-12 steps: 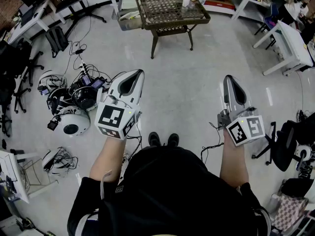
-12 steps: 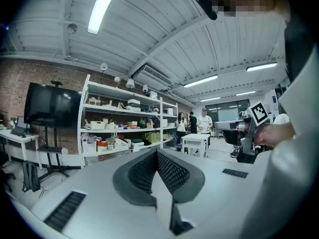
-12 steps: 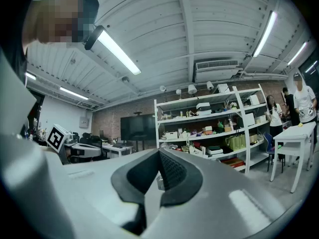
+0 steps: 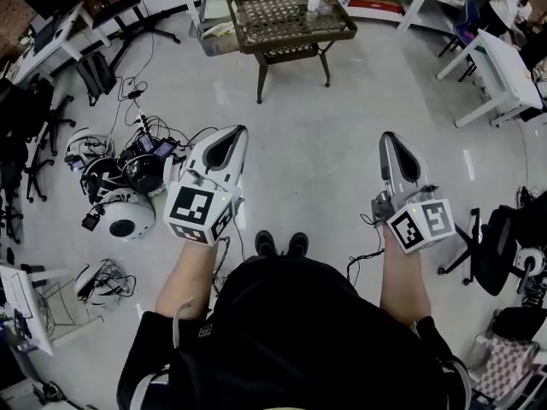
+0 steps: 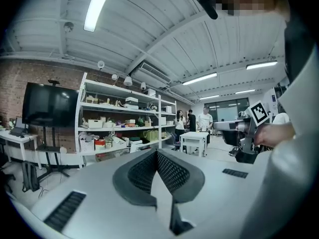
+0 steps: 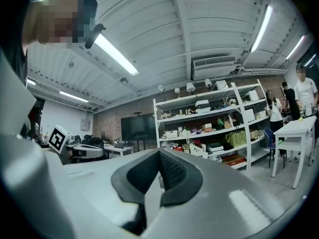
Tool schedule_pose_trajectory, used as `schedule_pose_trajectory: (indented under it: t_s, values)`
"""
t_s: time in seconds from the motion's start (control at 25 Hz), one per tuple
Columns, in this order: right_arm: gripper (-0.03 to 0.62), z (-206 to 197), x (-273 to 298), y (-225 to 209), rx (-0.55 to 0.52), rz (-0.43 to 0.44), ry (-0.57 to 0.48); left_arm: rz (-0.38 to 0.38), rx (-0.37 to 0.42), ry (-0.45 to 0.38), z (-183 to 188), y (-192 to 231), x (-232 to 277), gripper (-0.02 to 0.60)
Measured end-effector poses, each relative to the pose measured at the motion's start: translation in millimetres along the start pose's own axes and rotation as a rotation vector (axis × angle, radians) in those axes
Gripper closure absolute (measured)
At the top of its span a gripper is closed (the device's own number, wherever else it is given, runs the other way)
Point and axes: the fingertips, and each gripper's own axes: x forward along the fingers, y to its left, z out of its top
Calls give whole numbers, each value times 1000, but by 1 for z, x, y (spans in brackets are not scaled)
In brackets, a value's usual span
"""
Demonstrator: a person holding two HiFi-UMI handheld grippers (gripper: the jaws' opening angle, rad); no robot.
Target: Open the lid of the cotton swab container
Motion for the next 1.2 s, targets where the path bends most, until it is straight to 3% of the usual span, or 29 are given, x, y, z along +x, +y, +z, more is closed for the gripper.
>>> schedule_pose_trajectory:
  t_s: [0.36,0.64,0.92,1.2]
  values:
    - [586,-4,-29,-32,30,10,-21,-4,10,2,-1,-36,16,584]
    - [585,-3,-25,-50,53,22,-14,-7,6,-2,6,-38,40,584]
    - [585,-16,17,-71,94,12,1,-25,-9,1,-2,-9,85,584]
    - [585,-17,94,-91,76,-8,23,-30,-30,-23,7,60,145,584]
